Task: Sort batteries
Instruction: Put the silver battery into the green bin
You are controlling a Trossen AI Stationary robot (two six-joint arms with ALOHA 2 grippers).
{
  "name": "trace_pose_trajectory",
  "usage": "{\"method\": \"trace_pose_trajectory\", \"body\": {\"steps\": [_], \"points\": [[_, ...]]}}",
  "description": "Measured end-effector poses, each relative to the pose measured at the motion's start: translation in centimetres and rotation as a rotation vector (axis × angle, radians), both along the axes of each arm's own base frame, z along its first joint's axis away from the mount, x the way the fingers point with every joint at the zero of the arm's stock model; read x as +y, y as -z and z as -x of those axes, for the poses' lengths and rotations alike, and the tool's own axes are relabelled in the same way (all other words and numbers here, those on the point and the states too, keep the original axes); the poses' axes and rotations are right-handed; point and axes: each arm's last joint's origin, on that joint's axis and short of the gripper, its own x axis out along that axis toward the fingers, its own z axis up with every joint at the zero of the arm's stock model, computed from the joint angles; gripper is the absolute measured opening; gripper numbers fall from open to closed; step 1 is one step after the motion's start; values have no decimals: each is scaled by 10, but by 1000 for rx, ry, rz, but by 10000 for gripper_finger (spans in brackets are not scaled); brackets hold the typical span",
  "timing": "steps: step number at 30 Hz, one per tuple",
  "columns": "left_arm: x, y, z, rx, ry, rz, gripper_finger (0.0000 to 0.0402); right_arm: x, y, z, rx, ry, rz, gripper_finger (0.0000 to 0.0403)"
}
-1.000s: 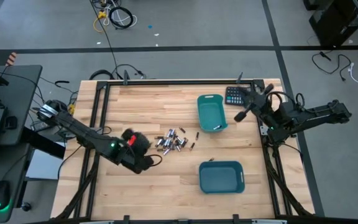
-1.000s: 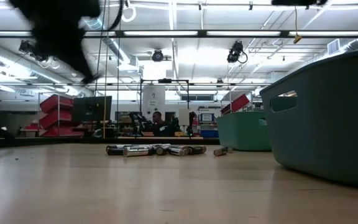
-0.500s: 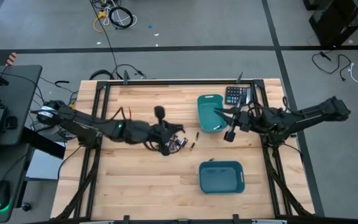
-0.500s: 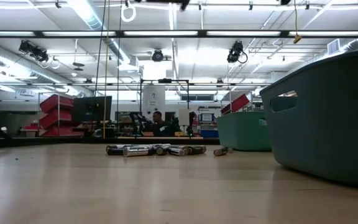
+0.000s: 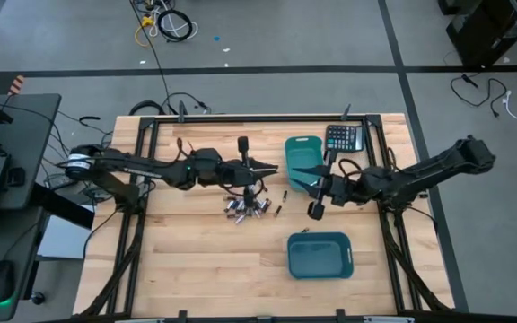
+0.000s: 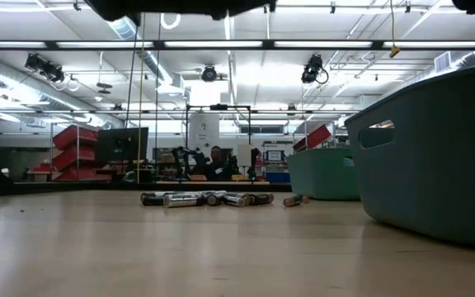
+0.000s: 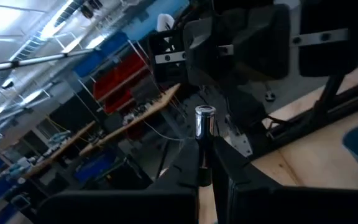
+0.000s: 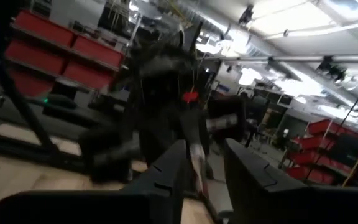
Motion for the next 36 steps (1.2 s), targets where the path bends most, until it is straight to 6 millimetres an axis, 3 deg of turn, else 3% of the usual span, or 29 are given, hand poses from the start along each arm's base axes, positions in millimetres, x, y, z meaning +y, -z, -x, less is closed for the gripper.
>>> {"method": "trace_pose_trajectory", "body": {"steps": [10, 36], "points": [[6, 10, -14, -103, -15, -31, 10, -1, 7, -10, -5, 19, 15, 134], [7, 3, -15, -138, 8, -87, 10, -12, 9, -16, -21, 32, 71, 136]]}}
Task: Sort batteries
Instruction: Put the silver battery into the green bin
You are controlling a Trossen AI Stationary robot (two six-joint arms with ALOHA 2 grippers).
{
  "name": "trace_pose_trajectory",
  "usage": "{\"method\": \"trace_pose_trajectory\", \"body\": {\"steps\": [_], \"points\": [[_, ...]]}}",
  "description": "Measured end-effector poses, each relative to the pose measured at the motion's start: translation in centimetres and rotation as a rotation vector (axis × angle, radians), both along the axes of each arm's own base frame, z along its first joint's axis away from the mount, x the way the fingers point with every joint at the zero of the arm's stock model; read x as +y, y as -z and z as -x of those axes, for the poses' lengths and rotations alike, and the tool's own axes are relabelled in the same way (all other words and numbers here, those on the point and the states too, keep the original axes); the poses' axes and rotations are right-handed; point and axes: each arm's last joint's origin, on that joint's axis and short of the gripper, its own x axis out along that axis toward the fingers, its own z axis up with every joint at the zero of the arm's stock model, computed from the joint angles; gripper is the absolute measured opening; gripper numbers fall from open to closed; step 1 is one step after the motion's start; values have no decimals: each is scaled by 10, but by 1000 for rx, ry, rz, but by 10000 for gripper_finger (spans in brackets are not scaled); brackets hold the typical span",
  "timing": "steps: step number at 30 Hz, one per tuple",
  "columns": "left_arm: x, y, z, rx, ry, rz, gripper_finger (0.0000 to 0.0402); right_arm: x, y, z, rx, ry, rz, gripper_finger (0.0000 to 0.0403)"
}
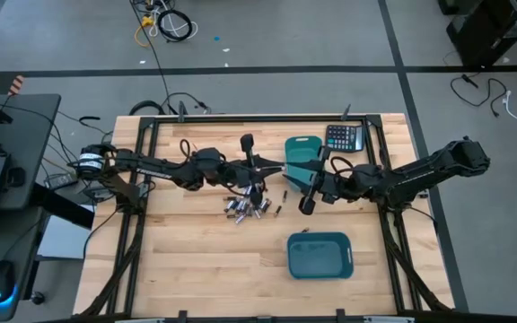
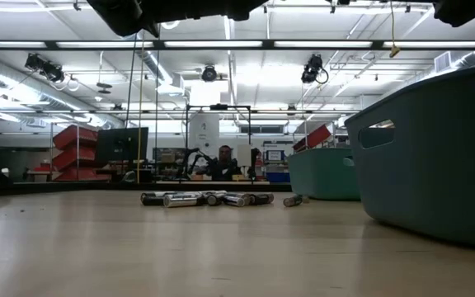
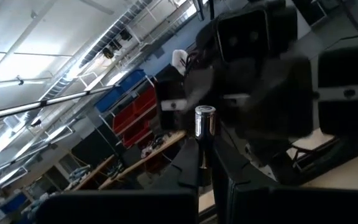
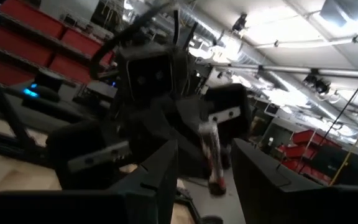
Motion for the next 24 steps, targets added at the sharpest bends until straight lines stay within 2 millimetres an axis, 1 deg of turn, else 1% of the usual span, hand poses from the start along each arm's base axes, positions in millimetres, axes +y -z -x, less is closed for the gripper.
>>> {"method": "trace_pose_trajectory", "body": {"steps": [6, 13, 15, 19, 24], "points": [[6, 3, -2, -7, -51, 16, 10, -1, 2, -2, 5, 7, 15, 136], [7, 15, -17, 21, -62, 12, 10, -5, 5, -5, 16, 31, 17, 133], [7, 15, -18, 23, -66, 13, 10, -6, 5, -5, 16, 55, 12, 133], [8, 13, -17, 12, -80, 16, 10, -9, 5, -4, 29, 161, 16, 134], [7, 11, -17, -3, -79, 16, 10, -8, 5, -4, 32, 166, 26, 129]]}}
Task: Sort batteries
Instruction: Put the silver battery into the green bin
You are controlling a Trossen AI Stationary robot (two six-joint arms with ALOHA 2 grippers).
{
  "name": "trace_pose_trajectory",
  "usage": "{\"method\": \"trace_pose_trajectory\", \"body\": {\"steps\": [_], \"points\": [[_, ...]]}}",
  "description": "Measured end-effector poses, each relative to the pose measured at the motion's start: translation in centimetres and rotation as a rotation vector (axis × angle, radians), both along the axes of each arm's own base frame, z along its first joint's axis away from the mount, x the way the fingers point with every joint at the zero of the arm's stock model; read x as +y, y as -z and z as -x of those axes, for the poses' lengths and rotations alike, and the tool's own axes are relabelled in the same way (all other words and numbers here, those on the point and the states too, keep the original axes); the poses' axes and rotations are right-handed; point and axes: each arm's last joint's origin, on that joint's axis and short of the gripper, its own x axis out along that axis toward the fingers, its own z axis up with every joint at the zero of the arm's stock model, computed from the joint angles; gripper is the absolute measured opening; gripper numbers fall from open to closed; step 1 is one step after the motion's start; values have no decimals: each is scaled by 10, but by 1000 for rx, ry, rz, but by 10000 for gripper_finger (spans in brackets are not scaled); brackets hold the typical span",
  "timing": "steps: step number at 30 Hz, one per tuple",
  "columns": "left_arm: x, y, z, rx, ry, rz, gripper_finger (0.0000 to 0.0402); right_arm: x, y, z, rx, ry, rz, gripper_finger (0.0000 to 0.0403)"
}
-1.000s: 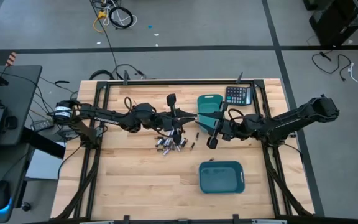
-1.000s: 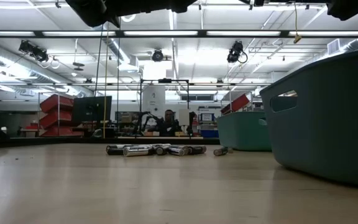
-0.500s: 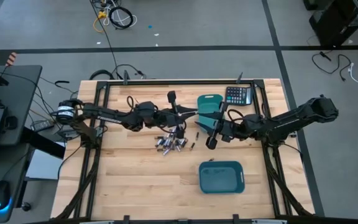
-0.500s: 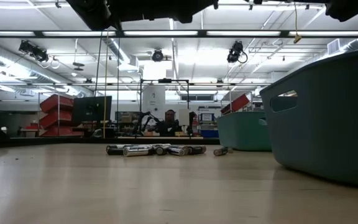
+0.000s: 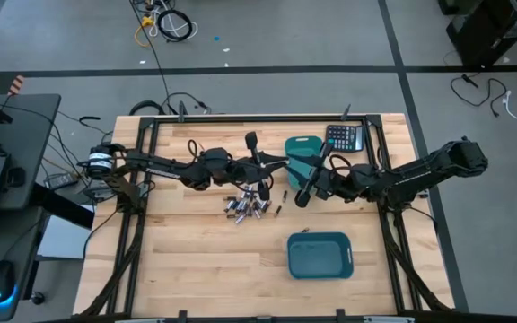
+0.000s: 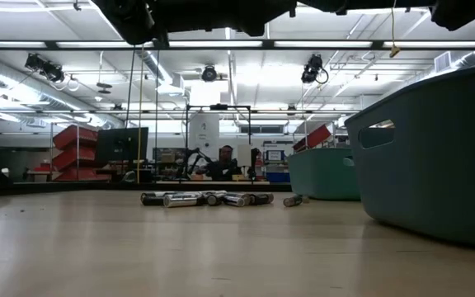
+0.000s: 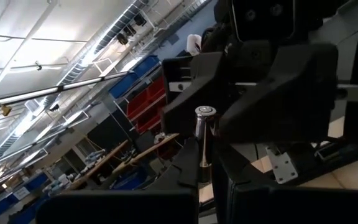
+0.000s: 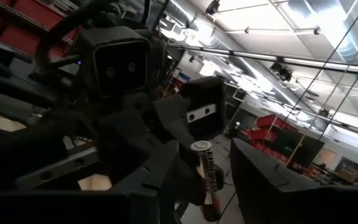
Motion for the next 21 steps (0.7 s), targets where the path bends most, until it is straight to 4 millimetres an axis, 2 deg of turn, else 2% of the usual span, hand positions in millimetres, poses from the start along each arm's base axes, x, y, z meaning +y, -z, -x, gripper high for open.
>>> {"method": "trace_pose_trajectory", "body": {"steps": [6, 13, 17, 21], "points": [[0, 0, 0, 2, -3, 1, 10, 0, 1, 0, 10, 1, 8, 100], [0, 1, 0, 4, 2, 8, 10, 0, 2, 0, 28, 8, 21, 18], [0, 1, 0, 3, 1, 19, 24, 0, 1, 0, 26, 10, 16, 18], [0, 3, 0, 13, 0, 62, 60, 1, 2, 0, 27, 20, 9, 18]]}}
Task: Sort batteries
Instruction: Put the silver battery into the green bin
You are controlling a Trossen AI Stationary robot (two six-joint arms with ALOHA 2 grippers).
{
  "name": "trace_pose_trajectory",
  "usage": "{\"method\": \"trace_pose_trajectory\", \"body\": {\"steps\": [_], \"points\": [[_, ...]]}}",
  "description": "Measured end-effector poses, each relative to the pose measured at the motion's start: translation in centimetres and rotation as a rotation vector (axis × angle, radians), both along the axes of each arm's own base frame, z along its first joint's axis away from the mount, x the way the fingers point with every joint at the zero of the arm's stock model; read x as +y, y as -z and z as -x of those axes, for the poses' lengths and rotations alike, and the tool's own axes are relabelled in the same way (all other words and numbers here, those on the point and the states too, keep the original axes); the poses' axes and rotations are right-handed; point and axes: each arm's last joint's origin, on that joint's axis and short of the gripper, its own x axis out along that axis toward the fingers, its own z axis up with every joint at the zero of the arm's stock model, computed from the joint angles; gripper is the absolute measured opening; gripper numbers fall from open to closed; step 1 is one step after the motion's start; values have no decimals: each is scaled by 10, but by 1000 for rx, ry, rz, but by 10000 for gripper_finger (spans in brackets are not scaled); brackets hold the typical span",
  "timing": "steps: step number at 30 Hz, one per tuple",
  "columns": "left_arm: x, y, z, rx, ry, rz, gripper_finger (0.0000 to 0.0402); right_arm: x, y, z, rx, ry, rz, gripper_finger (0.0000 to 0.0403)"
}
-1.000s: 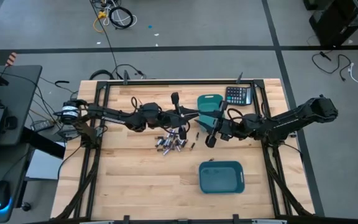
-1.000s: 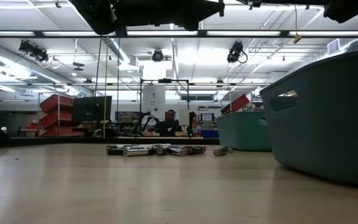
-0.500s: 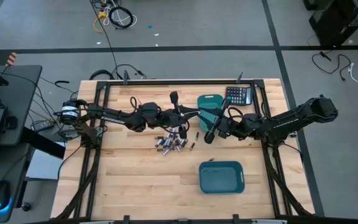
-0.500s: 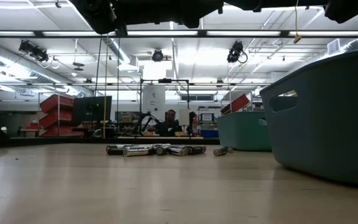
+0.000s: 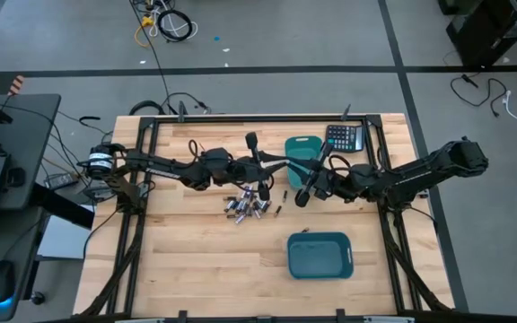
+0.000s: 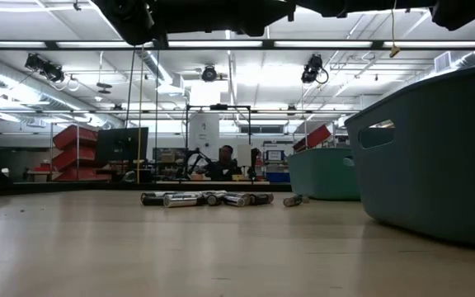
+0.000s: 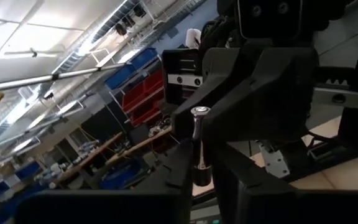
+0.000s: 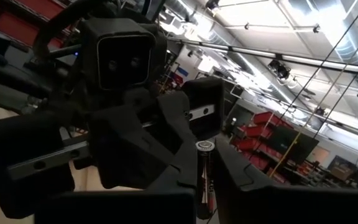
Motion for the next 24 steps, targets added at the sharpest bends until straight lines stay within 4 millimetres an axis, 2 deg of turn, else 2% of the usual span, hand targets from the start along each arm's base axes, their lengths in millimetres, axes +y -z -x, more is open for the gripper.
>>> {"method": "trace_pose_trajectory", "body": {"steps": [5, 10, 14, 18, 24], "points": [[-1, 4, -1, 35, -21, 62, 125, 3, -3, 3, -19, 19, -12, 18], [-3, 12, 0, 86, -119, 94, 168, 11, -17, 18, -70, 53, -59, 18], [-8, 17, 4, 129, -227, 96, 179, 21, -19, 32, -26, -10, -183, 18], [-17, 14, 11, 162, -378, 72, 178, 27, -13, 44, 57, -192, -385, 18], [-27, 2, 22, 150, -570, 82, 177, 19, -8, 47, 109, -349, -626, 18]]}}
